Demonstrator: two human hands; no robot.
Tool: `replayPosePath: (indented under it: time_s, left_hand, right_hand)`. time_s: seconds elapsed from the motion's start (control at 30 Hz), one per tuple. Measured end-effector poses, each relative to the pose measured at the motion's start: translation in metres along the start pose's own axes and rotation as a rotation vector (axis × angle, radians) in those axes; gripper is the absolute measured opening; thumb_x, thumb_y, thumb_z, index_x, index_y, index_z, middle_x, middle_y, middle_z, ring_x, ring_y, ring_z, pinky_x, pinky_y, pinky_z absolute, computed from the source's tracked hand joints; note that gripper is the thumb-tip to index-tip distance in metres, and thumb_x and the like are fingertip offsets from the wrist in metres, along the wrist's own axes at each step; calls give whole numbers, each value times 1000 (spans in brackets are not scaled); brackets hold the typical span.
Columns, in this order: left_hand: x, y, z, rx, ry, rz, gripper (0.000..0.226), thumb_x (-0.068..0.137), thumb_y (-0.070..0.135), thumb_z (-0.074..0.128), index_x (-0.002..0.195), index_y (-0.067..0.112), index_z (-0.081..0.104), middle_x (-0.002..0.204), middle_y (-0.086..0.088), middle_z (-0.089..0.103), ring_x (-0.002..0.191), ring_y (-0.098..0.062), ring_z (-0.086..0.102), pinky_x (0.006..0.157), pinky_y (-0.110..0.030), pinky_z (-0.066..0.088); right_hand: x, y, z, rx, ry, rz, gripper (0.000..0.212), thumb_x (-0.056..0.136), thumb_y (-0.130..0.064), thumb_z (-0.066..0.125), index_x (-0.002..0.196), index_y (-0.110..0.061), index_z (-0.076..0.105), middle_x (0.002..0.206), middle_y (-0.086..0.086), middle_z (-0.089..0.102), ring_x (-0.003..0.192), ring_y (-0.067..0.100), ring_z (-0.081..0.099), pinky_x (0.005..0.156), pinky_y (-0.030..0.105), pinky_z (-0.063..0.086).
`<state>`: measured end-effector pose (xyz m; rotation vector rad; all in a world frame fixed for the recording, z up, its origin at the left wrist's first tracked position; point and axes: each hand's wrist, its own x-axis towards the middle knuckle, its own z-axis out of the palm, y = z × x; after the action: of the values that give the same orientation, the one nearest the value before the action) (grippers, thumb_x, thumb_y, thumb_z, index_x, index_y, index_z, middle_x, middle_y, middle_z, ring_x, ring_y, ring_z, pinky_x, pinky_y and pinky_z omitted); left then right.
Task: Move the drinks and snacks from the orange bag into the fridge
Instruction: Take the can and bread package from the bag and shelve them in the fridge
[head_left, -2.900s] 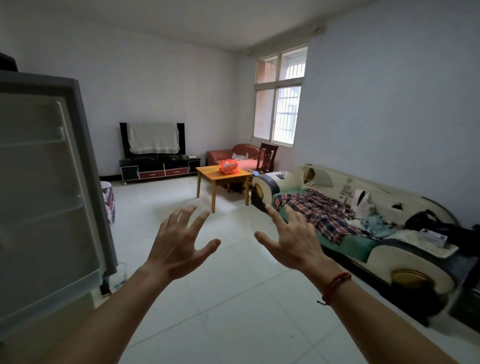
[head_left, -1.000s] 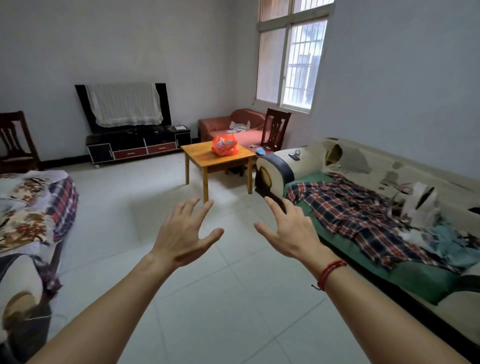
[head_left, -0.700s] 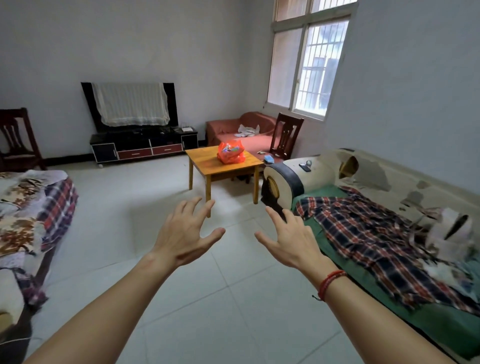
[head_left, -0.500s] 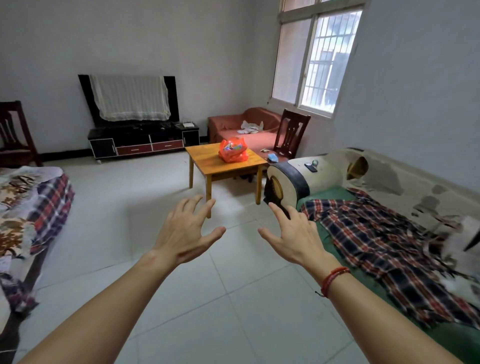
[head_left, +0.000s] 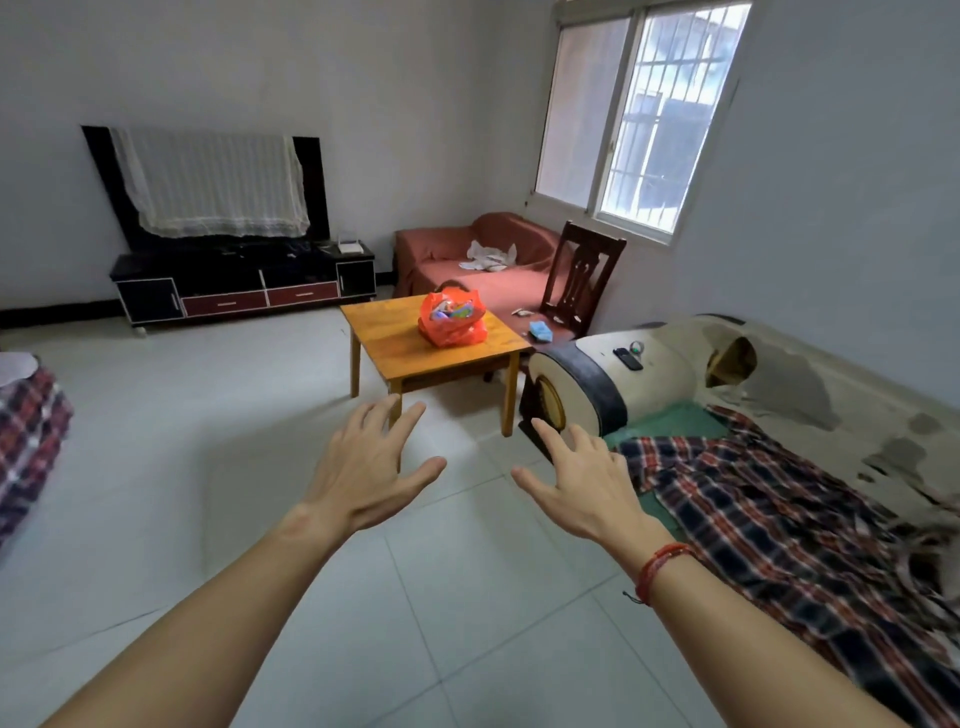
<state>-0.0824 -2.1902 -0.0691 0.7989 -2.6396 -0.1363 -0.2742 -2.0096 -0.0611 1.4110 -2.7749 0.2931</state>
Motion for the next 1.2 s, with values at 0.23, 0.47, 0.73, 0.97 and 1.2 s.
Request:
replayPosePath:
  time_s: [0.23, 0.47, 0.73, 0.97, 1.2]
  left_hand:
    - [111, -31, 41, -11, -30, 2, 85, 82, 78, 26, 150, 28, 33, 155, -6, 34, 141, -26, 29, 111, -45, 34]
    - [228, -56, 93, 19, -19, -23, 80, 84, 77, 28, 149, 31, 33, 153, -3, 34, 139, -23, 30, 108, -43, 36]
    - [377, -78, 140, 23, -45, -104, 83, 81, 79, 26, 149, 32, 31, 156, -2, 31, 141, -24, 29, 109, -44, 35]
    - [476, -94, 175, 22, -79, -137, 85, 81, 80, 25, 151, 32, 28, 158, -1, 28, 143, -22, 25, 112, -43, 32]
    - [558, -122, 218, -3, -117, -150, 89, 78, 81, 20, 152, 32, 28, 157, 0, 28, 143, -22, 24, 113, -42, 30]
  right_hand:
    - [119, 16, 12, 21, -3, 8, 75, 94, -72, 32, 158, -38, 15, 161, 11, 30, 145, 32, 31, 115, 53, 28]
    - [250, 50, 36, 49, -8, -5, 73, 93, -72, 33, 156, -40, 19, 157, 8, 35, 139, 32, 37, 112, 53, 30]
    - [419, 95, 43, 67, -58, -44, 75, 90, -72, 39, 155, -38, 23, 156, 9, 34, 139, 32, 37, 111, 54, 33]
    - [522, 120, 53, 60, -100, -55, 74, 92, -69, 40, 155, -36, 24, 150, 10, 39, 137, 33, 37, 109, 49, 32]
    - [619, 127, 81, 71, -151, -90, 75, 93, -67, 41, 157, -35, 21, 152, 10, 37, 140, 33, 34, 113, 51, 31]
